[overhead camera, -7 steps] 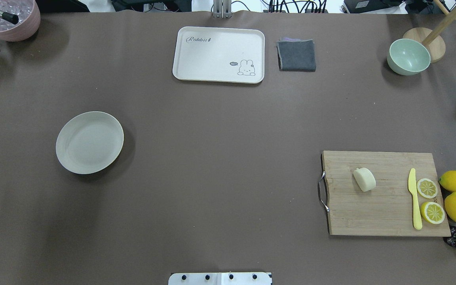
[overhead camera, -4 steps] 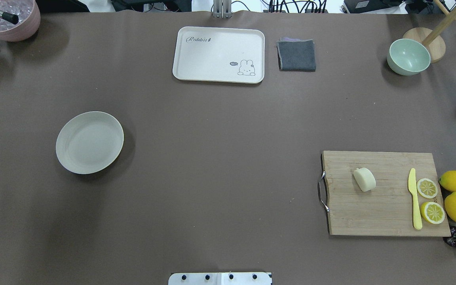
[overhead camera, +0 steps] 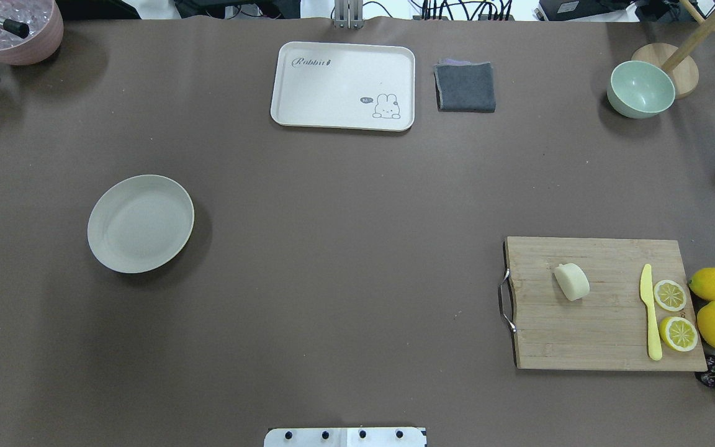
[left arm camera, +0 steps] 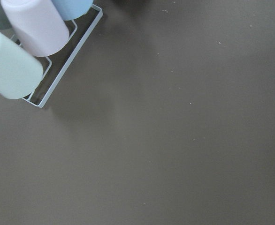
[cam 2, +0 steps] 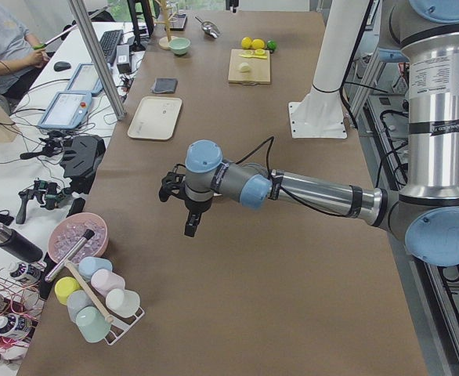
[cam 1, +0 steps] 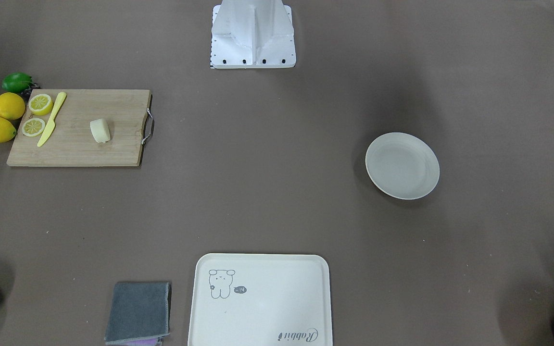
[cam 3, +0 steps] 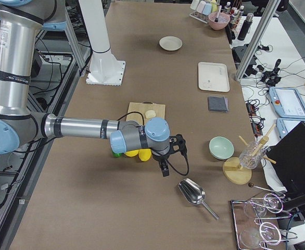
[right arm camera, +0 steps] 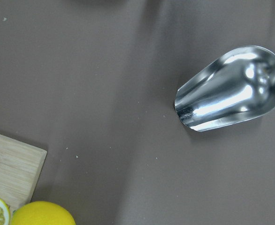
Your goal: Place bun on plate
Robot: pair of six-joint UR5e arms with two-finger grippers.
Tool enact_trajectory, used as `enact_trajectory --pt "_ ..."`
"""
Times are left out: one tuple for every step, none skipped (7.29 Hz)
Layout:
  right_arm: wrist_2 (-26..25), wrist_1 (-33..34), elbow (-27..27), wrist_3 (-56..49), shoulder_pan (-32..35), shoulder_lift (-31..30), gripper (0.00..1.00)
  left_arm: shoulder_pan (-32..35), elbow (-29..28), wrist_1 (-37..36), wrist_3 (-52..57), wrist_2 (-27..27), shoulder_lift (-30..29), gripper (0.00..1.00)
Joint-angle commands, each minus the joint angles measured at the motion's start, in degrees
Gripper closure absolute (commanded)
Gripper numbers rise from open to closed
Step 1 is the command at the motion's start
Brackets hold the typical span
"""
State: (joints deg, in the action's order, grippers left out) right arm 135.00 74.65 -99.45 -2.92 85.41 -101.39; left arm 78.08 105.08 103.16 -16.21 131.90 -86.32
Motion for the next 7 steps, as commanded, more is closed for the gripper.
enact_trajectory --pt "0.1 -0.5 -0.2 4.1 -2.8 0.4 0.0 -8.9 -0.1 0.6 -10.1 -0.3 -4.7 0.03" --pt "0.1 -0.6 -0.3 4.2 -3.4 0.4 0.0 -13.3 -0.8 0.6 -16.9 -1.1 -9.0 0.03" --pt "-0.2 -1.6 0.0 4.2 -3.8 0.4 0.0 -16.8 -0.8 0.6 -18.1 -3.7 -9.9 0.03" --pt "-0.3 -1.6 0.0 4.1 -4.1 0.4 0.0 -20.2 -2.8 1.4 -19.5 -5.3 -10.4 0.03" --pt "-0.4 -1.6 0.0 4.2 -4.2 0.5 0.0 -22.5 -6.3 5.7 -20.4 -9.2 -11.2 0.03" --pt "-0.3 -1.6 0.0 4.2 -4.4 0.5 0.0 -23.9 -9.5 10.9 -23.5 -9.2 -11.3 0.09" --pt "-0.4 -1.6 0.0 4.2 -4.5 0.5 0.0 -25.3 -13.0 16.2 -26.2 -9.1 -11.7 0.13"
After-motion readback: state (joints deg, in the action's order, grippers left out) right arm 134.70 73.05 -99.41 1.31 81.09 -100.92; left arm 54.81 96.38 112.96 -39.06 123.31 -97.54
